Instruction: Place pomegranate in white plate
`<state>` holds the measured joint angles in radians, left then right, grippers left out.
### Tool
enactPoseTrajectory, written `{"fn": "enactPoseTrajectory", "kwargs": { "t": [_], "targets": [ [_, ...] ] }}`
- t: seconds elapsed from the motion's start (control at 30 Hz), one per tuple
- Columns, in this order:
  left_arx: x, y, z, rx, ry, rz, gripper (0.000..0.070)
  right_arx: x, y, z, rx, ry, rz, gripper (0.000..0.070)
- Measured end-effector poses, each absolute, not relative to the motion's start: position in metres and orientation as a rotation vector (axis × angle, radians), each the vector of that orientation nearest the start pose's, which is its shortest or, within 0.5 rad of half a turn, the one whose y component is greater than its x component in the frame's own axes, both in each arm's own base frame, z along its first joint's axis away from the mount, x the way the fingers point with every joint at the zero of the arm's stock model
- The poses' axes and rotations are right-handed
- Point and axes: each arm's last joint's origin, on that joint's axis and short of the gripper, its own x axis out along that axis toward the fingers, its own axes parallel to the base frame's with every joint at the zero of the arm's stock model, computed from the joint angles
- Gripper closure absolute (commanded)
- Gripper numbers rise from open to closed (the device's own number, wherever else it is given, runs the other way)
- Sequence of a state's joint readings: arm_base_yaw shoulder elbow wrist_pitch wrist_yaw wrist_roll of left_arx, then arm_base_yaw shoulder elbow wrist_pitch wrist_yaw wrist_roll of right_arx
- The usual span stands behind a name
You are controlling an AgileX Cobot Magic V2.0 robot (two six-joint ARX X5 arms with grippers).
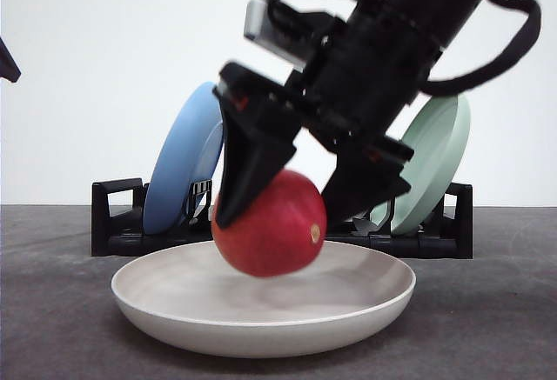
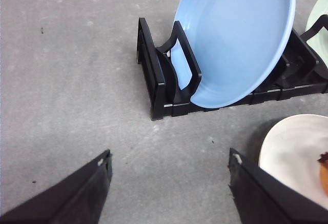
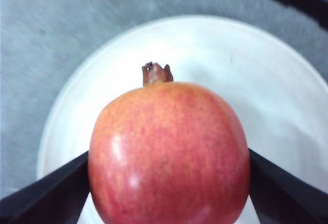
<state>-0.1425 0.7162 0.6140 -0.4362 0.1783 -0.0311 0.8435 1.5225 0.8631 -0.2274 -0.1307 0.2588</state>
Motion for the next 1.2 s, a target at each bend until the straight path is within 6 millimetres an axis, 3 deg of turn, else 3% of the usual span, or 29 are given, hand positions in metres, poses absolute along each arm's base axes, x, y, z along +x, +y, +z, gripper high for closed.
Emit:
{"fn": "enactPoseTrajectory", "kwargs": {
  "t": [0.27,0.47,0.67,0.8,1.0,1.2],
  "targets": [
    [0.151,-0.027,0.262,-0.040,0.545,-0.305,0.0269,0.197,0.227,0.182,-0.108,0.993,0.777,0.0192],
    [0.151,-0.027,0.262,-0.040,0.545,-0.305,0.0270,0.197,0.227,0.182,-0.108,0.994,0.777,0.0072],
    [0.151,-0.027,0.262,-0.040,0.545,-0.305,0.0270,0.196,0.225,0.183,-0.114,1.048,0.782,0.0065],
    [0.151,-0.027,0.262,-0.040,0.545,-0.305,0.0270,0.194,0.220,0.202,-0.107,1.025,0.784,0.0070],
    [0.151,-0.027,0.262,-0.040,0.545,-0.305,0.0269,0.188,0.202,0.240,-0.104,0.819,0.762,0.0080],
    [0.151,-0.027,0.262,-0.040,0.546,-0.305,0.0269,0.179,0.166,0.247,-0.063,0.723,0.704,0.0080]
  ]
}}
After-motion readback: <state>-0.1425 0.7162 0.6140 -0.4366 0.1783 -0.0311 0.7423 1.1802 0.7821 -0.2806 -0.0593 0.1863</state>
